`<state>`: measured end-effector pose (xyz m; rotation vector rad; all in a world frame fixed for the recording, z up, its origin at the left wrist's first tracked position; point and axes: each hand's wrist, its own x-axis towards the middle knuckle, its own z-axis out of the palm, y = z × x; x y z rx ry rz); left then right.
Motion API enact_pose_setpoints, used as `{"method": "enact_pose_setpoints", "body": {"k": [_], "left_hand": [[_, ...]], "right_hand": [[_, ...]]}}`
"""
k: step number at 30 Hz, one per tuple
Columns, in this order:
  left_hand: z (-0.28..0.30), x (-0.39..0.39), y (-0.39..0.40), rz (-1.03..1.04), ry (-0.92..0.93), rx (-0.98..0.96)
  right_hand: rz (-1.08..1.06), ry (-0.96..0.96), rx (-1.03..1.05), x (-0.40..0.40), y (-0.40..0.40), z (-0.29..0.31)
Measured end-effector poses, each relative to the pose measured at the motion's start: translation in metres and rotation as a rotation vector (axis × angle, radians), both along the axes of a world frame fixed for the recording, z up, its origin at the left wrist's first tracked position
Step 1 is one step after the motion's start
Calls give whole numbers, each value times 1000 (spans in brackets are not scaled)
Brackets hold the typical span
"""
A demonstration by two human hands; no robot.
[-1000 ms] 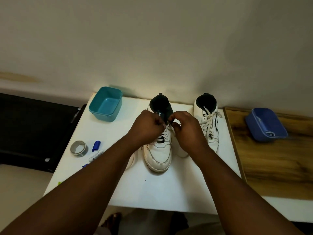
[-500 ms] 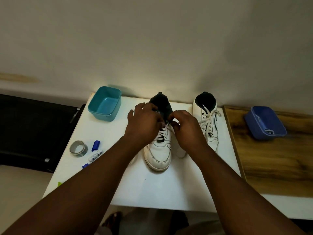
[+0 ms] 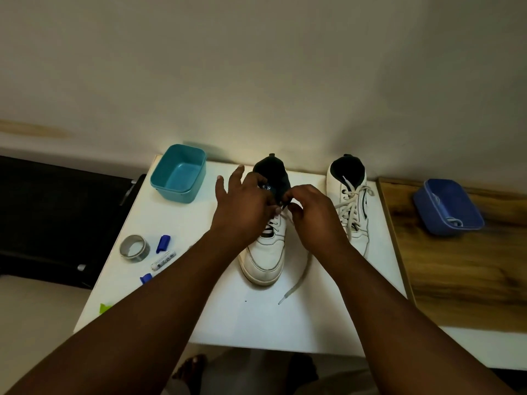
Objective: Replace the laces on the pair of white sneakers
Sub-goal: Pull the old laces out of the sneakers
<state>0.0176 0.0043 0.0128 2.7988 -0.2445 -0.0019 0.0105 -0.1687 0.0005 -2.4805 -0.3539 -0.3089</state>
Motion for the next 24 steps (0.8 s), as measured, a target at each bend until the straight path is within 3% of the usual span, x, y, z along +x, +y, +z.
{"method": "enact_pose_setpoints", "body": {"k": [2, 4, 5, 7, 10, 13, 15, 19, 24], "left_hand": [[4, 3, 4, 125, -141, -242], [13, 7, 13, 404, -309, -544], [14, 8, 18, 495, -345, -586], [13, 7, 23, 458, -337, -427], [3, 0, 14, 109, -208, -164], [-4, -3, 3, -44, -63, 30], [-5, 2, 4, -34, -60, 17], [1, 7, 8, 90, -200, -228], [9, 4, 13, 225, -240, -274]], "right_hand": [[-2, -6, 5, 1, -1, 0], [-9, 1, 25, 1, -2, 0], [-10, 5, 33, 0, -2, 0], [-5, 7, 39, 0, -2, -1], [7, 0, 40, 0, -1, 0], [18, 14, 29, 0, -2, 2], [8, 24, 14, -1, -3, 2], [-18, 114, 50, -1, -2, 2], [-8, 159, 85, 0, 0, 5]]}}
